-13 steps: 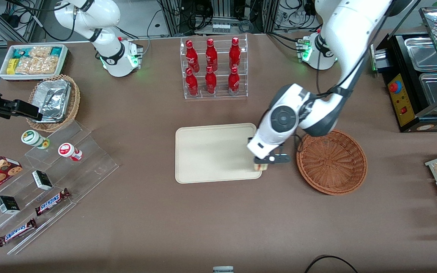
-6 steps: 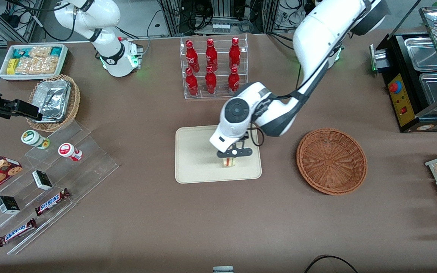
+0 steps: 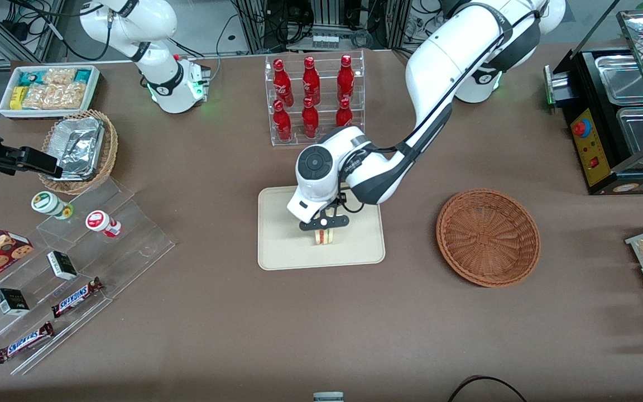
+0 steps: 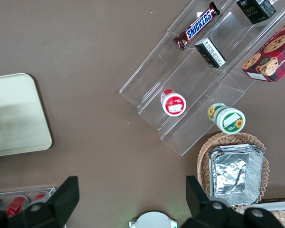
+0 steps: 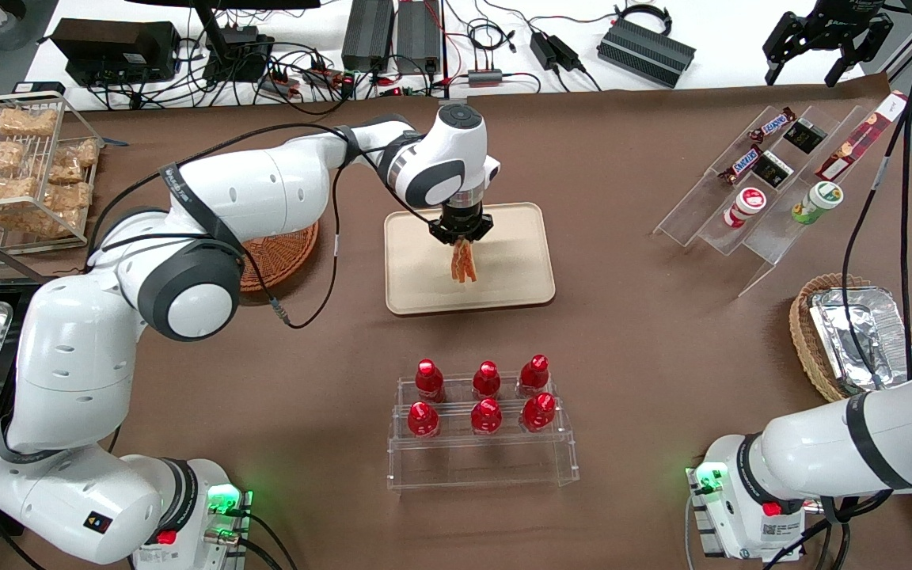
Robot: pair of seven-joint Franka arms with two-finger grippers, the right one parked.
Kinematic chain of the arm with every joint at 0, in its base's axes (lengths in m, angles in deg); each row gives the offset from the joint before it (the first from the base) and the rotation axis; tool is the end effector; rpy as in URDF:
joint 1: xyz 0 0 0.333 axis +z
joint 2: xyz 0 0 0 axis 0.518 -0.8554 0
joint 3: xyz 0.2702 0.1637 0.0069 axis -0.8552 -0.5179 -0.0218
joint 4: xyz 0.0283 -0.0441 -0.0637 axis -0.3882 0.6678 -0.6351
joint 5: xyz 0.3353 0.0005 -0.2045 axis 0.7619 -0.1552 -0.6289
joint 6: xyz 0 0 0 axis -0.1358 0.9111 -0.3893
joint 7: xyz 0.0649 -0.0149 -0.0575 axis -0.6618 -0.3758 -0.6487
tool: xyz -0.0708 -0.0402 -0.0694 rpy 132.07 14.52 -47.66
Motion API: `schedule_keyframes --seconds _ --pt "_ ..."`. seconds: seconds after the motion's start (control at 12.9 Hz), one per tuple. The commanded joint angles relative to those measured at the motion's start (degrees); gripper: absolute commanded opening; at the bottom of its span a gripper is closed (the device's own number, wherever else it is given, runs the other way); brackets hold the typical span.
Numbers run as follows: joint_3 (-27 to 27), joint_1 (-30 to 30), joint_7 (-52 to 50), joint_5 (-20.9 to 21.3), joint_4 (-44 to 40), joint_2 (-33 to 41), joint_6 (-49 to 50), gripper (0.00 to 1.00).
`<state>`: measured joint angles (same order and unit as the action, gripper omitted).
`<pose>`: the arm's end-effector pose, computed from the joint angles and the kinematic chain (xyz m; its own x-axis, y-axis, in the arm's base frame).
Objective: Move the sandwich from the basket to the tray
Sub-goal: 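Lower the sandwich onto the tray and open the left gripper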
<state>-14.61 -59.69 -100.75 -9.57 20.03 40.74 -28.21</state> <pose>0.5039 -0.5308 0.2536 0.9864 0.1224 -0.1097 0.1217 -0.9925 -0.0132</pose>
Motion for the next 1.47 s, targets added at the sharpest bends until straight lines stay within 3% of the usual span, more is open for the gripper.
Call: schedule_keyframes --seconds 0.0,0.23,0.31,0.39,0.54,1.16,1.4 --pt "-0.39 -1.04 -3.05 1.28 -4.16 -2.43 1.95 0.0" --pt "-0.39 -1.21 -4.82 1.28 -4.78 -3.58 1.87 0.0" --pt "-0.39 -1.21 -4.91 1.37 -4.95 -4.01 1.69 0.04" --pt "-0.39 -1.21 -4.91 1.37 -4.87 -4.19 1.52 0.3" --pt "-0.39 -1.21 -4.82 1.37 -4.87 -4.11 1.43 1.0" --pt "0.49 0.28 -3.95 0.4 -8.28 1.25 8.27 1.0" --pt "0.22 2.03 6.82 -1.35 -9.96 4.93 13.63 1.0"
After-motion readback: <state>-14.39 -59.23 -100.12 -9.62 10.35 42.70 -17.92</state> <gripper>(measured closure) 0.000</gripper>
